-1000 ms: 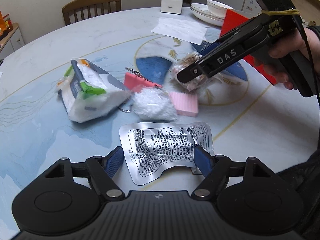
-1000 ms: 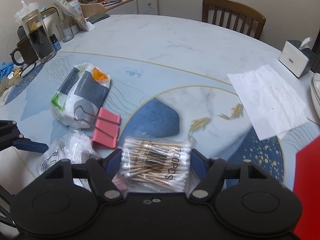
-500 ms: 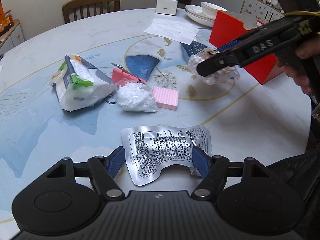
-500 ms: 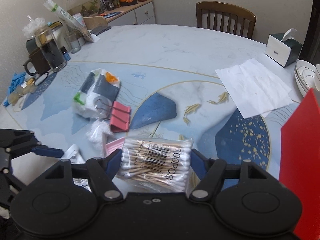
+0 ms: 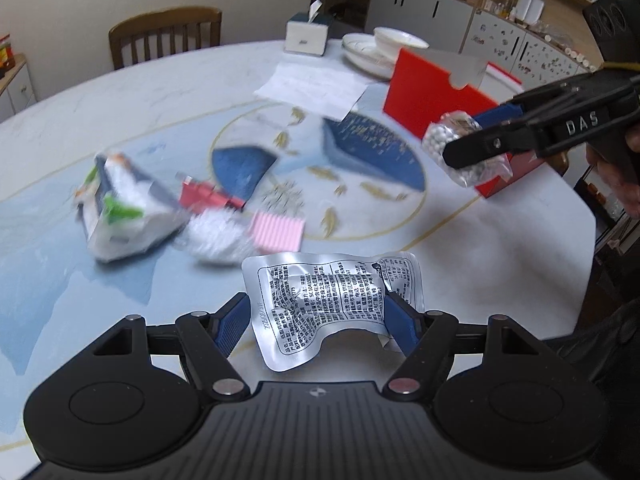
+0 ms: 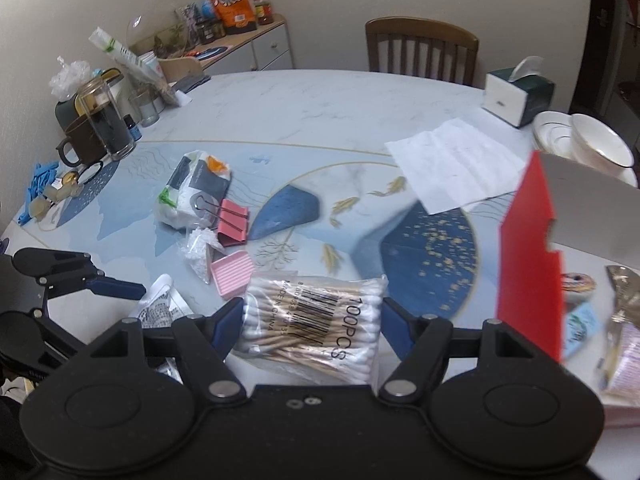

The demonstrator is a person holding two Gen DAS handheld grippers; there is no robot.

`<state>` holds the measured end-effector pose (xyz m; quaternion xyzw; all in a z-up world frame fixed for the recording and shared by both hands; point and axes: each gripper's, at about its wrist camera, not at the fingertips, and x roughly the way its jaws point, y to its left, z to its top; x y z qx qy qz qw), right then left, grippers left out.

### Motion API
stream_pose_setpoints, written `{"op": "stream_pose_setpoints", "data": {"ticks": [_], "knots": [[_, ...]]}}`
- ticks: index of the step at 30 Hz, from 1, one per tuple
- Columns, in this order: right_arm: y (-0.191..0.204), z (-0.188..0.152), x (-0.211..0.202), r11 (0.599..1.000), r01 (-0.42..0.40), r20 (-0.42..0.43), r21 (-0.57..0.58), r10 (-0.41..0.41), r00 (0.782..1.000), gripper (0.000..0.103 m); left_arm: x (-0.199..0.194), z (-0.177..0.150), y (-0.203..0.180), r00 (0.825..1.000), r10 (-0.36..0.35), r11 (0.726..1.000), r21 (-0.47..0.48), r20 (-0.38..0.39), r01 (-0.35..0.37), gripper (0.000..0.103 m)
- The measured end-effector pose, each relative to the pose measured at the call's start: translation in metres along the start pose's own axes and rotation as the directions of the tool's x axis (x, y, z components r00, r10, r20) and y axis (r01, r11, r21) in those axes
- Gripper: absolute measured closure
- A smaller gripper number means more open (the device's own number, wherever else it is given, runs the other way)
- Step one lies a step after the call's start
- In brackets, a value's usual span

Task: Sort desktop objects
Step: 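Carry the blister pack with the left tool while the right tool carries the swab bag to the box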

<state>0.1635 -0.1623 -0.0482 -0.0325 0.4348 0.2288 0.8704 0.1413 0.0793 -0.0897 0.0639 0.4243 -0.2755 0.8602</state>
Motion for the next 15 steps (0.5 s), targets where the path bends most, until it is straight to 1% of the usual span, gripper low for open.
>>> {"op": "stream_pose_setpoints", "data": {"ticks": [9, 15], "knots": [[-0.030, -0.004, -0.038, 1.000, 0.025, 0.044, 0.010, -0.026, 0.999, 0.032, 0.001, 0.041, -0.035, 0.998, -0.026, 0.999, 0.043, 0.062, 0.023, 0.031], [-0.060, -0.006, -0.060, 0.999, 0.043, 0.071, 0.020, -0.044, 0.996, 0.032, 0.007, 0.070, -0.064, 0.994, -0.044, 0.997, 0.063, 0.097, 0.038, 0.031]]}}
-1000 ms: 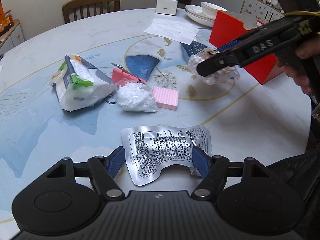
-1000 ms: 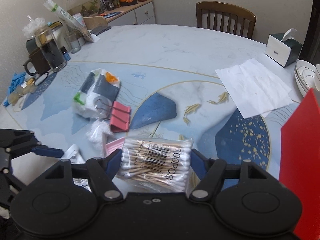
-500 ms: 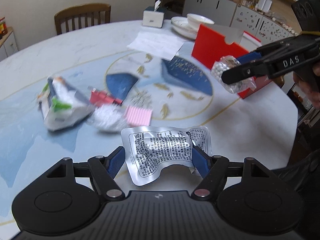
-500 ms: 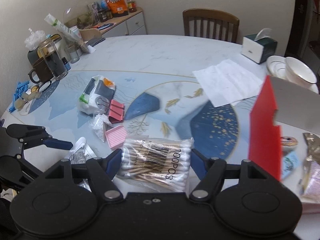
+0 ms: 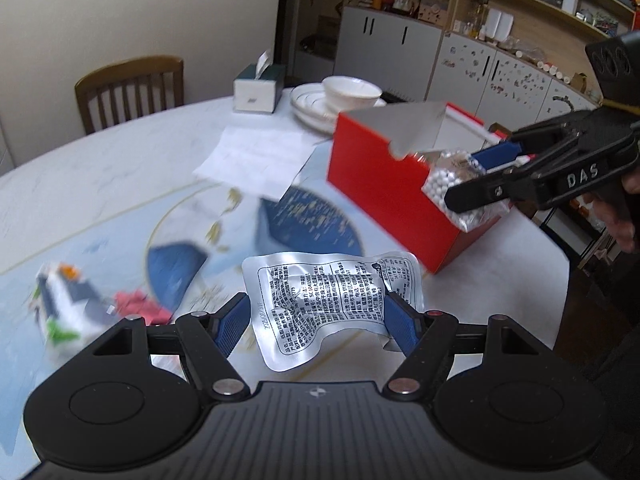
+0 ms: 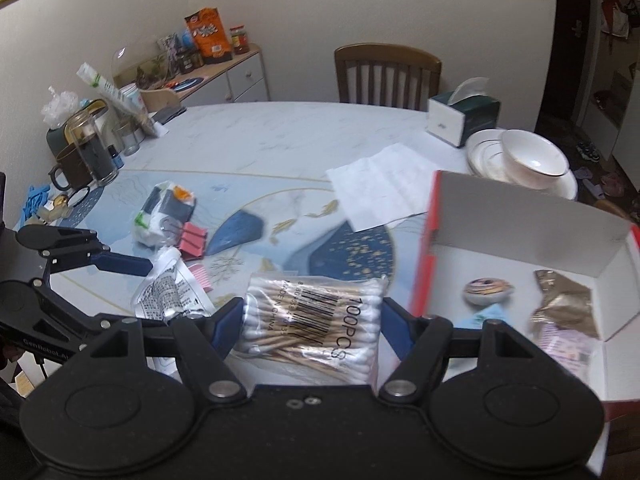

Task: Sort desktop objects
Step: 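Carry the blister pack with the left tool while the right tool carries the swab bag to the box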

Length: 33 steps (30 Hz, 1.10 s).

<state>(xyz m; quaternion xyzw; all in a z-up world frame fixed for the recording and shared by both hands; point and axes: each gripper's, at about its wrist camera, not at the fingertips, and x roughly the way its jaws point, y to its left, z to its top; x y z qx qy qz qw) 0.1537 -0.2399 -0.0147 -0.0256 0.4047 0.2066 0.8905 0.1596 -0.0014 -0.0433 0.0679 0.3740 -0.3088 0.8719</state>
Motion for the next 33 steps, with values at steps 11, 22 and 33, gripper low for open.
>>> {"op": "stream_pose_setpoints", "data": {"ticks": [11, 22, 33], "knots": [[-0.063, -0.004, -0.022, 1.000, 0.022, 0.030, 0.004, -0.022, 0.999, 0.031, 0.027, 0.053, -0.053, 0.999, -0.010, 0.999, 0.051, 0.053, 0.007, 0.031], [-0.120, -0.009, -0.035, 0.998, 0.058, 0.029, 0.003, -0.059, 0.998, 0.031, 0.056, 0.103, -0.083, 0.995, 0.003, 0.997, 0.078, 0.098, -0.011, 0.031], [-0.158, -0.015, -0.038, 0.997, 0.073, 0.022, 0.010, -0.073, 0.997, 0.031, 0.101, 0.141, -0.109, 0.996, 0.003, 0.993, 0.119, 0.095, -0.014, 0.031]]}}
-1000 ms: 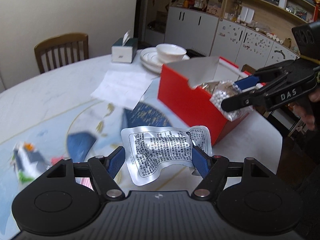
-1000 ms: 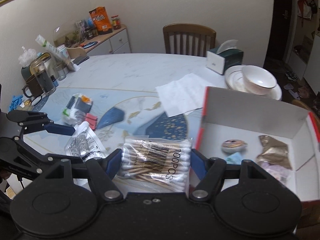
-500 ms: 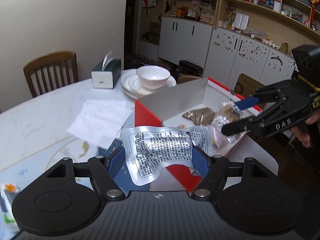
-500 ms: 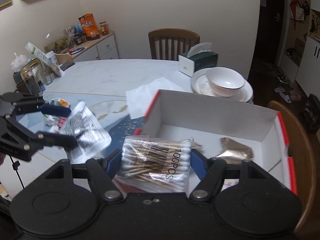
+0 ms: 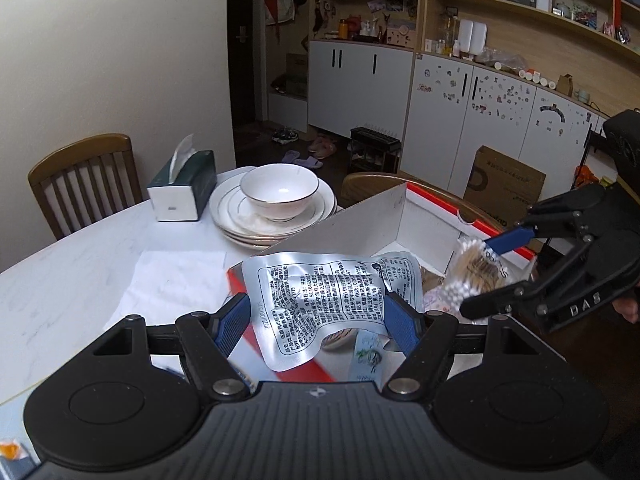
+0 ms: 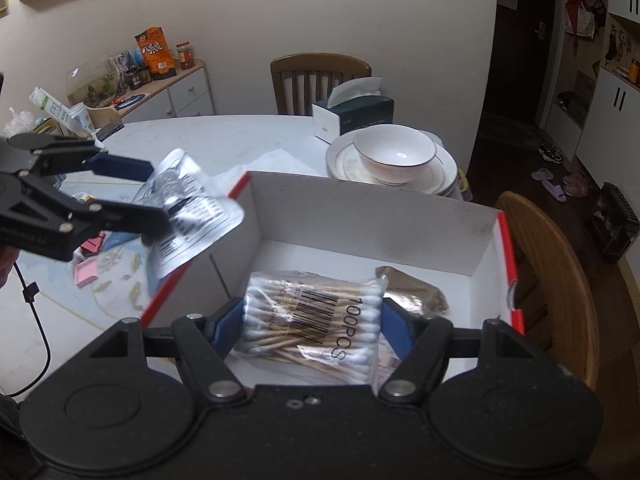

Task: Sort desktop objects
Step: 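Carry the blister pack with the left tool while the right tool carries the swab bag to the box, then lower the blister pack into the box with the left tool while the right tool releases the swab bag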

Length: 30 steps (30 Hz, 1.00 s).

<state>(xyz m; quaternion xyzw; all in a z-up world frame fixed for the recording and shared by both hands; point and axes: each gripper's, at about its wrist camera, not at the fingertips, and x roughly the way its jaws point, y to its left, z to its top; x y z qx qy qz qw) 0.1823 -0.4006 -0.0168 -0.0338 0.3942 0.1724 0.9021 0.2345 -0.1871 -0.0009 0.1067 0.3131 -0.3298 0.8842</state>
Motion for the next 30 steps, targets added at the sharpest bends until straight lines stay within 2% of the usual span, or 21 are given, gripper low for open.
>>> {"op": "stream_pose_setpoints", "data": {"ticks": [19, 30], "knots": [[-0.023, -0.003, 0.027, 1.000, 0.025, -0.046, -0.016, -0.026, 0.999, 0.031, 0.089, 0.025, -0.043, 0.992, 0.075, 0.988, 0.145, -0.100, -0.061, 0.030], [-0.032, -0.007, 0.055, 0.998, 0.055, -0.111, -0.037, -0.059, 0.992, 0.032, 0.132, 0.029, -0.043, 0.972, 0.075, 0.991, 0.127, -0.220, -0.048, 0.030]]}}
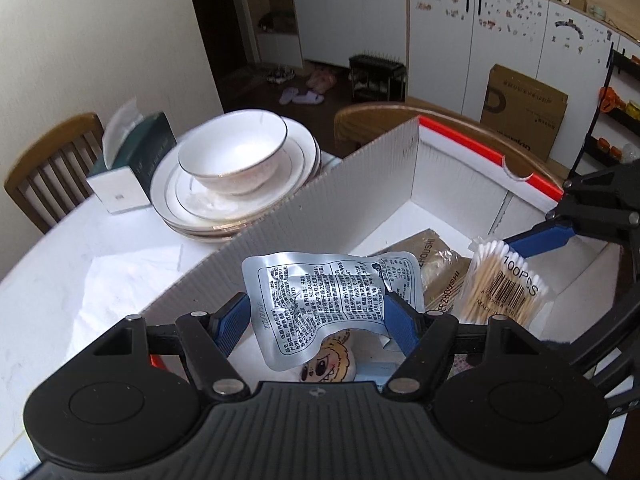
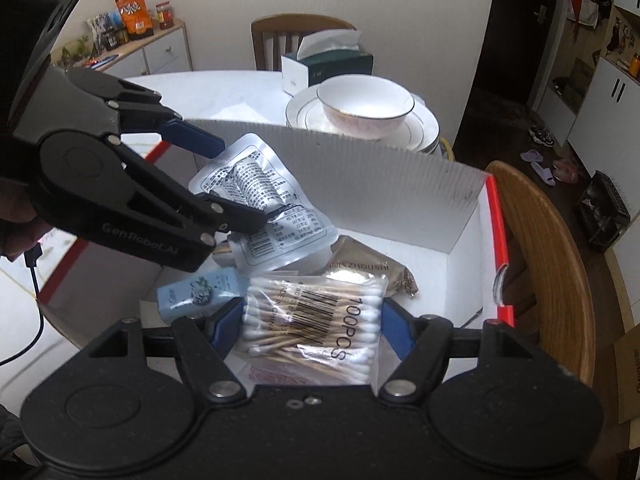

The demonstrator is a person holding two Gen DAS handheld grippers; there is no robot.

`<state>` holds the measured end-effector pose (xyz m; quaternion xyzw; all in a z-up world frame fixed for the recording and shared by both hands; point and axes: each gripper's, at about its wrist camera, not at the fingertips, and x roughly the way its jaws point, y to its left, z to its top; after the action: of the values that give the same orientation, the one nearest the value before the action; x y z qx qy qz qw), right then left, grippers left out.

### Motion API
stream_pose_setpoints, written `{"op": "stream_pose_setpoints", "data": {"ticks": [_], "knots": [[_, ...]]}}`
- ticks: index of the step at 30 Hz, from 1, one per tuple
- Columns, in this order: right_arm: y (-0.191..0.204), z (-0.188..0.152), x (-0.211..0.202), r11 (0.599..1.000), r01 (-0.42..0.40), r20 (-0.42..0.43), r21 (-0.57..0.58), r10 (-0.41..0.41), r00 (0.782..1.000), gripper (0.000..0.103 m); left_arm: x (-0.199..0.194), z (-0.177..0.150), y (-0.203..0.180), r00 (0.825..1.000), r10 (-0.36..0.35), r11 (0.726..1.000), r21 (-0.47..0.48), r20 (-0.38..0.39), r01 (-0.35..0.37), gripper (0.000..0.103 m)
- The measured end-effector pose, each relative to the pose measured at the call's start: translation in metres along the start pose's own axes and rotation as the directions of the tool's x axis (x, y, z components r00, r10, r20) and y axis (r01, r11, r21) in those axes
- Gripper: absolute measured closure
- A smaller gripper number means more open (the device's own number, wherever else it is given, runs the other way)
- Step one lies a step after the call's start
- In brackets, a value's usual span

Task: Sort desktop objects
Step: 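Lower the blister pack into the box with the left tool while the right tool releases the swab bag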

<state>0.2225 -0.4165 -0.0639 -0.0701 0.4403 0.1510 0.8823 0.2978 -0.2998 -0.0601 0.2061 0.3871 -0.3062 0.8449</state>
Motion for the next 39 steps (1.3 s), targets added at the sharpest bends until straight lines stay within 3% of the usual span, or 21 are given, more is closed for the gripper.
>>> {"op": "stream_pose_setpoints", "data": {"ticks": [6, 18, 31, 34, 36, 39], "knots": [[-0.003, -0.004, 0.012, 1.000, 0.012, -0.022, 0.006, -0.012, 1.000, 0.031, 0.021, 0.004, 0.002, 0.996, 0.006, 1.000, -0.021, -0.086, -0.008, 0.030], [-0.005, -0.009, 0.022, 1.000, 0.002, -0.046, 0.009, -0.002, 0.999, 0.031, 0.041, 0.001, 0.005, 0.983, 0.002, 0.999, -0.033, -0.185, -0.008, 0.029], [-0.008, -0.012, 0.022, 1.000, -0.001, -0.040, 0.010, 0.002, 0.999, 0.026, 0.043, 0.000, 0.002, 0.980, 0.002, 1.000, -0.020, -0.201, -0.006, 0.028], [-0.009, -0.011, 0.019, 1.000, -0.007, -0.032, 0.008, 0.007, 0.999, 0.025, 0.038, 0.000, 0.002, 0.982, -0.017, 1.000, -0.027, -0.189, 0.012, 0.020], [-0.009, -0.011, 0.016, 1.000, -0.014, -0.017, 0.006, 0.014, 1.000, 0.016, 0.035, 0.000, -0.001, 0.984, -0.021, 1.000, -0.022, -0.177, 0.018, 0.020], [-0.009, -0.010, 0.008, 1.000, -0.026, 0.001, 0.002, 0.026, 1.000, 0.015, 0.028, 0.000, -0.001, 0.987, -0.027, 0.999, -0.027, -0.161, 0.023, 0.020]]}}
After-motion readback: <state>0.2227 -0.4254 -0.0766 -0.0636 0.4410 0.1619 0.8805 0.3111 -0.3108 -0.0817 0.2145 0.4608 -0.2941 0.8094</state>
